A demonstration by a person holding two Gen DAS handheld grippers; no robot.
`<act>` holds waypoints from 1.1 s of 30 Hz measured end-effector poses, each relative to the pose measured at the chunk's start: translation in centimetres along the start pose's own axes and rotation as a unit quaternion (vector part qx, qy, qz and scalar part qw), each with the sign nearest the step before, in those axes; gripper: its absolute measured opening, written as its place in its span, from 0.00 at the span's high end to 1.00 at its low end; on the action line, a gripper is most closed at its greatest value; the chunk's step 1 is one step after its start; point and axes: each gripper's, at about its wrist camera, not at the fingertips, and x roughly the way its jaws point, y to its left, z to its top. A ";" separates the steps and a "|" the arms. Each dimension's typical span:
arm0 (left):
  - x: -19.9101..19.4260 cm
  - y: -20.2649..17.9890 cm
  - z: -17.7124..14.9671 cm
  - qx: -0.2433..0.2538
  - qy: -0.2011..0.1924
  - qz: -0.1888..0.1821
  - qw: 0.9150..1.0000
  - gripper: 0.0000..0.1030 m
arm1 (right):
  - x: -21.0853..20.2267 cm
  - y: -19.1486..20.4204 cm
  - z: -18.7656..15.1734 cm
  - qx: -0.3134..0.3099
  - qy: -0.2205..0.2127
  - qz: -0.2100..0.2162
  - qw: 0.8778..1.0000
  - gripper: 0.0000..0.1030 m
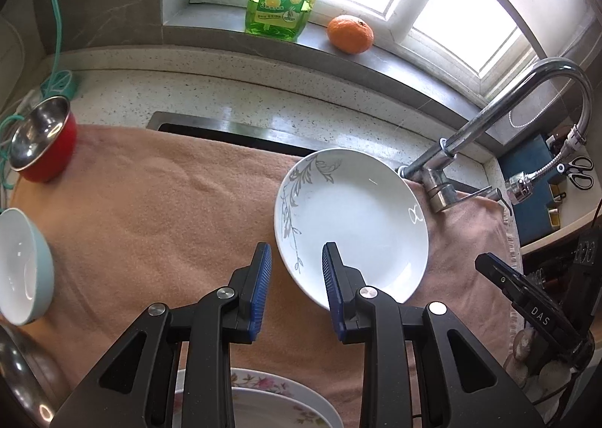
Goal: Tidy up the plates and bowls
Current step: 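Move both open grippers to the rim of the white leaf-pattern plate, then close both grippers on the white leaf-pattern plate rim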
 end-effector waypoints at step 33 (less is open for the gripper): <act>6.9 0.9 2.2 0.003 0.041 0.023 0.999 0.81 | 7.6 -0.6 1.8 0.015 0.051 0.017 0.998 0.88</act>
